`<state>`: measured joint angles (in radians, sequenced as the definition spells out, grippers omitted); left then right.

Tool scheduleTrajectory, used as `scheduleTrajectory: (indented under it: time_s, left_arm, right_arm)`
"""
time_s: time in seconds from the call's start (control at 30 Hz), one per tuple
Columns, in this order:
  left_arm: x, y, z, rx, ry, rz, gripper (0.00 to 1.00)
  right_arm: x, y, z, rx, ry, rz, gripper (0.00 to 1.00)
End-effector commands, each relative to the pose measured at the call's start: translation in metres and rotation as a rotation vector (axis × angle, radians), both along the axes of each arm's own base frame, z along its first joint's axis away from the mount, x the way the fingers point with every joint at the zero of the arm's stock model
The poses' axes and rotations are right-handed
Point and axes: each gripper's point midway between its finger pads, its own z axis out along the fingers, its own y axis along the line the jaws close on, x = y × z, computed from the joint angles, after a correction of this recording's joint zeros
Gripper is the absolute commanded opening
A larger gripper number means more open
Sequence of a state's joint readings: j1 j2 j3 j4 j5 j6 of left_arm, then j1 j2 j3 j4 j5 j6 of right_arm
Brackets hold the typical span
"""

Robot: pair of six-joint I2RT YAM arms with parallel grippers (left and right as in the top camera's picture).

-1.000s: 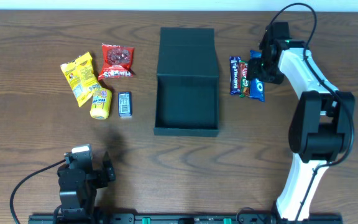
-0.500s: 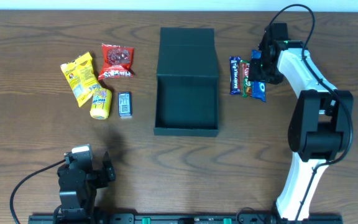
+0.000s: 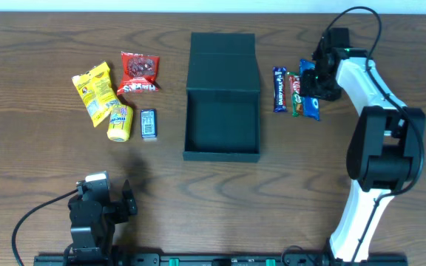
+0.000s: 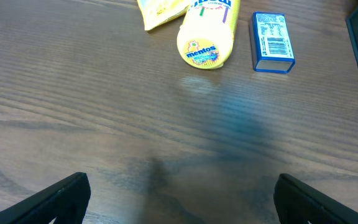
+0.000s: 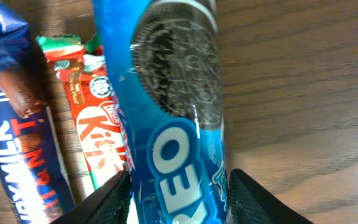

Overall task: Pack container
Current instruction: 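Grasp the blue Oreo pack with the right gripper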

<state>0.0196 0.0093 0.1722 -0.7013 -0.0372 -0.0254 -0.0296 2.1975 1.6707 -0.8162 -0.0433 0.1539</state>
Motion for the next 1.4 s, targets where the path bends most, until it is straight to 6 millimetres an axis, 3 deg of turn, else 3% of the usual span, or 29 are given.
scheduleTrajectory:
  time_s: [0.0, 0.57, 1.37]
  left_arm:
    - [-0.001, 0.002, -0.006, 0.007, 0.013, 0.008, 0.95]
    - [-0.001, 0.002, -0.006, 0.007, 0.013, 0.008, 0.96]
    - [-0.001, 0.002, -0.005, 0.007, 0.013, 0.008, 0.95]
  right_arm:
    - [-0.003, -0.009, -0.006, 0.021, 0.016, -0.001, 0.50]
    - [-0.002, 0.000, -0.006, 0.060, 0.009, 0.053, 0.49]
    - [-0.001, 0.005, -0.010, -0.035, 0.005, 0.078, 0.52]
